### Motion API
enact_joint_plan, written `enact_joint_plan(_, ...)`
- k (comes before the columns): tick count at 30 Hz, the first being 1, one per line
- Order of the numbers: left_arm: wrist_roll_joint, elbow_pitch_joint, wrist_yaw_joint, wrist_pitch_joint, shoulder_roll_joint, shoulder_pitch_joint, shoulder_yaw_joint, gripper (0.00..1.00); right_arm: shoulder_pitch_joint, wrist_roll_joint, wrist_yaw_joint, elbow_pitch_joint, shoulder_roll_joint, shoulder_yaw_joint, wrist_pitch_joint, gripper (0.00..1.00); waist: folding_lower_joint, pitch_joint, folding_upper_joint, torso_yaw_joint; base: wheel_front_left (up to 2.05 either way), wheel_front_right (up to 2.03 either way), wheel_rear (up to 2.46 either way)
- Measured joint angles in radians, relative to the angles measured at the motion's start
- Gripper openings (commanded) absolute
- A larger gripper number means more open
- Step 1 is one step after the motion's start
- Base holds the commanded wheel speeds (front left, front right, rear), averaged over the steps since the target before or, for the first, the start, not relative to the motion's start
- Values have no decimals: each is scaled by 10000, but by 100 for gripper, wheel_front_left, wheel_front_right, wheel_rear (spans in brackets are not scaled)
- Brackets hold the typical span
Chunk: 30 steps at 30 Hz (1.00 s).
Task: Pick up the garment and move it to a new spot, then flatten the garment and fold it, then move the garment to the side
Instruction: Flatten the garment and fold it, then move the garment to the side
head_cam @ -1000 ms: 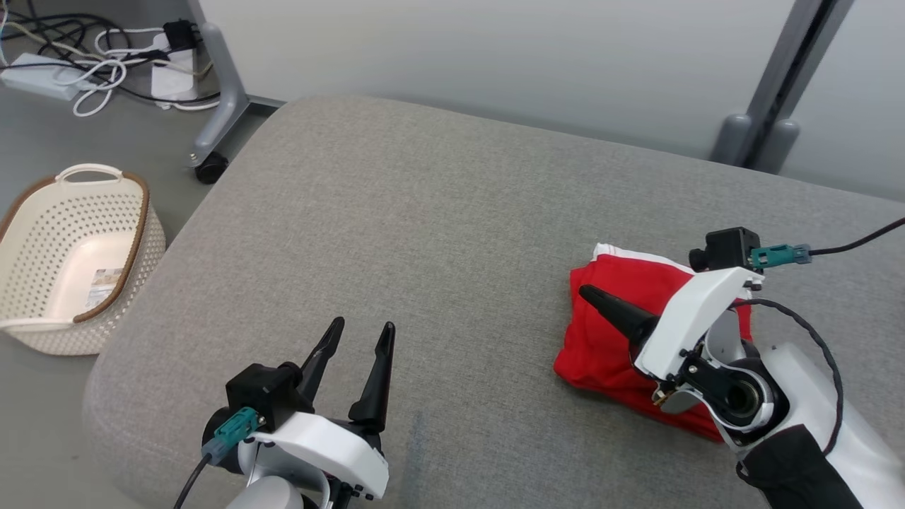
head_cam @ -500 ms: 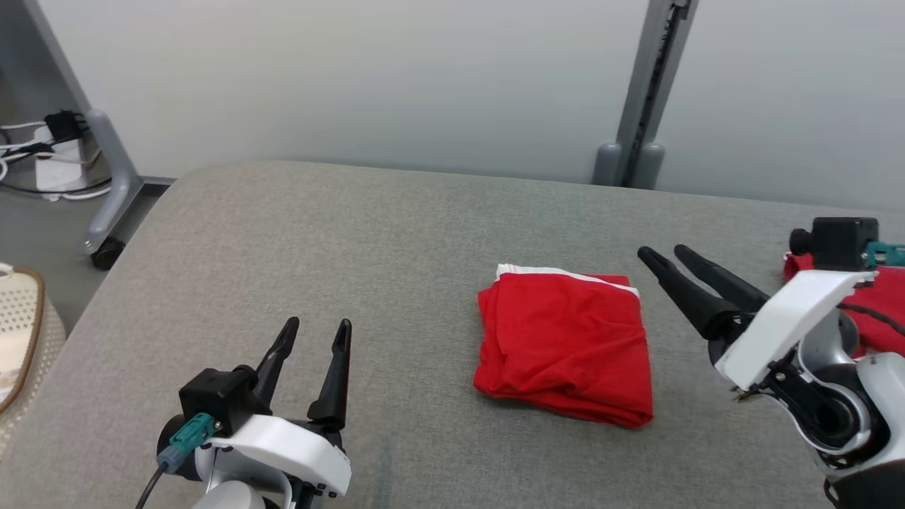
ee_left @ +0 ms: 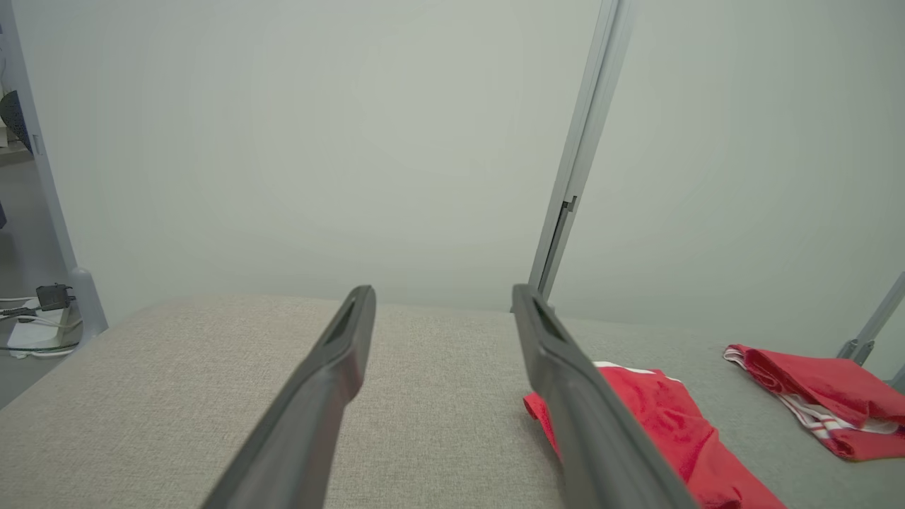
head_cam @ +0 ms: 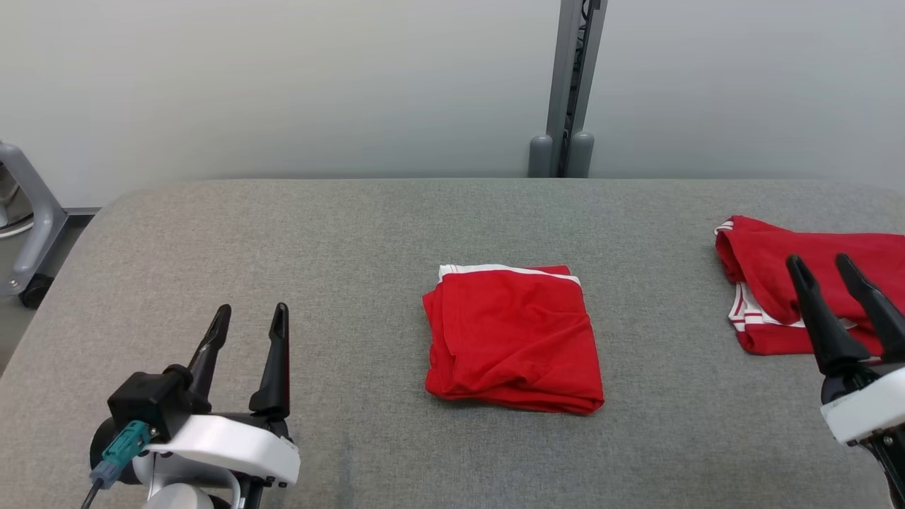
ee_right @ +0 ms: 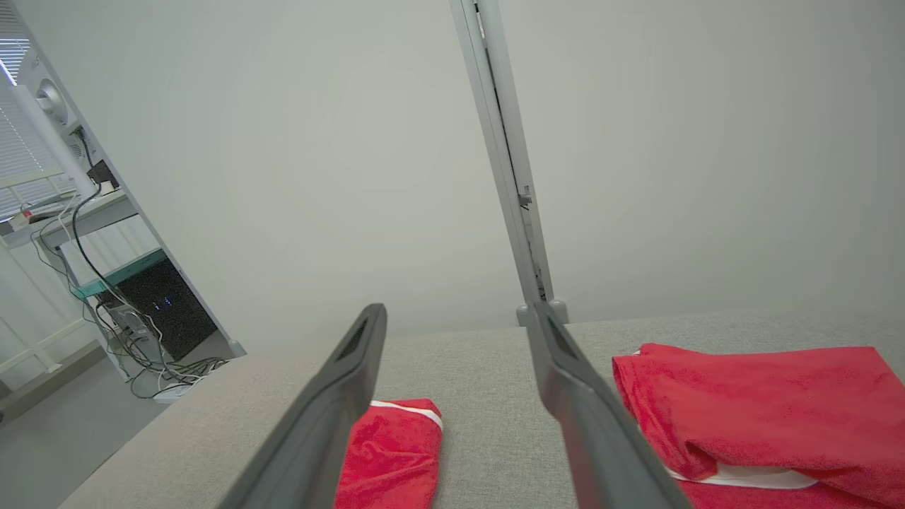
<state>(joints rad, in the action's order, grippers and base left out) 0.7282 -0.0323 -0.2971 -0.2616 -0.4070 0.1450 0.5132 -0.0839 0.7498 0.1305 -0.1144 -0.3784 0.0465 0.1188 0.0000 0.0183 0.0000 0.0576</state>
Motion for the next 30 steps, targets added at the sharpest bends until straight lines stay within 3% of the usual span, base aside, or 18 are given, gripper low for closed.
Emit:
enact_joint_plan(5,-1041,-79,-123,0,-353,-134,-31,100,647,-813,0,194,364,-433,-794,100,0,-145,0,-59,0,0,0)
enact_joint_plan(10,-1409,-240,-105,0,-199,-197,-10,100,1093,-1553,0,669,477,-502,-1582,100,0,-155,0,20,0,0,0)
enact_joint_plan(17,-1906,-499,274,0,255,-392,-232,100,1816,-2351,0,1289,936,-640,-2458,100,0,-62,0,217,0,0,0)
enact_joint_plan(30,-2594,-1080,1099,-2,1158,-760,-1126,100,1960,-2792,0,1221,1187,-376,-2393,100,0,26,0,259,0,0,0)
